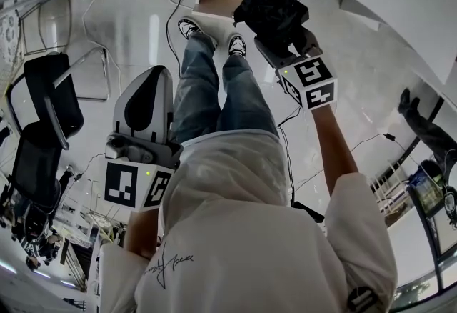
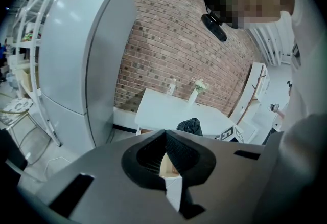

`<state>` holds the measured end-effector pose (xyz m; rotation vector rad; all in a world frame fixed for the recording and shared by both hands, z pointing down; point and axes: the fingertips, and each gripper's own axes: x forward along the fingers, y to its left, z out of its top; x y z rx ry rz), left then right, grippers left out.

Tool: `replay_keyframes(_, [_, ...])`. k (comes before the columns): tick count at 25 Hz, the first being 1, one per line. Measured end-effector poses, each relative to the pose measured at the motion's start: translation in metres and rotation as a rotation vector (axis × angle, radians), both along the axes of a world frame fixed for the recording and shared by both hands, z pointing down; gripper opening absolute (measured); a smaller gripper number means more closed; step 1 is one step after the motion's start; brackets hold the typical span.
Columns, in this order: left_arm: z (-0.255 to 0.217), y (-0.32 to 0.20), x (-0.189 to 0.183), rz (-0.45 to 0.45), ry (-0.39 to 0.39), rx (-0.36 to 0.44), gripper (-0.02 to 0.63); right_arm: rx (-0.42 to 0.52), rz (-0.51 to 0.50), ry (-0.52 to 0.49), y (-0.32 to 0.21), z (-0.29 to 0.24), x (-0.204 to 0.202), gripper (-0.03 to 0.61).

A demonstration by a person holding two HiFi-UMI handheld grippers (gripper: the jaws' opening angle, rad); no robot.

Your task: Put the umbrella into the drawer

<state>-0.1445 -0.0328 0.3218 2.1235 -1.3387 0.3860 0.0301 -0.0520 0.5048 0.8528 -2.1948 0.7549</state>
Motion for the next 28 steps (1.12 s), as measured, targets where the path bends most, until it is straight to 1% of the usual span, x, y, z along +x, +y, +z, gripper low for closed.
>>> replay_keyframes(5, [0.020, -0.010, -0.009, 0.003, -0.005, -0.030, 0.009, -0.025, 0.000, 0.015, -0.011, 0.032, -0.006, 0.273])
replay_keyframes(9, [0.020, -0.015, -0.007, -0.005, -0.015, -0.031, 0.009, -0.024, -0.018, 0.043, -0.020, 0.046, -0.001, 0.273])
replay_keyframes(14, [0.025, -0.021, -0.013, -0.019, -0.023, -0.040, 0.009, -0.014, -0.042, 0.066, -0.034, 0.069, -0.003, 0.273])
replay_keyframes(19, [0.029, -0.026, -0.022, -0.030, -0.027, -0.055, 0.009, -0.026, -0.085, 0.108, -0.044, 0.092, -0.011, 0.273])
replay_keyframes(28, [0.044, -0.031, -0.036, -0.059, -0.026, -0.090, 0.009, -0.054, -0.117, 0.152, -0.064, 0.131, -0.020, 0.273])
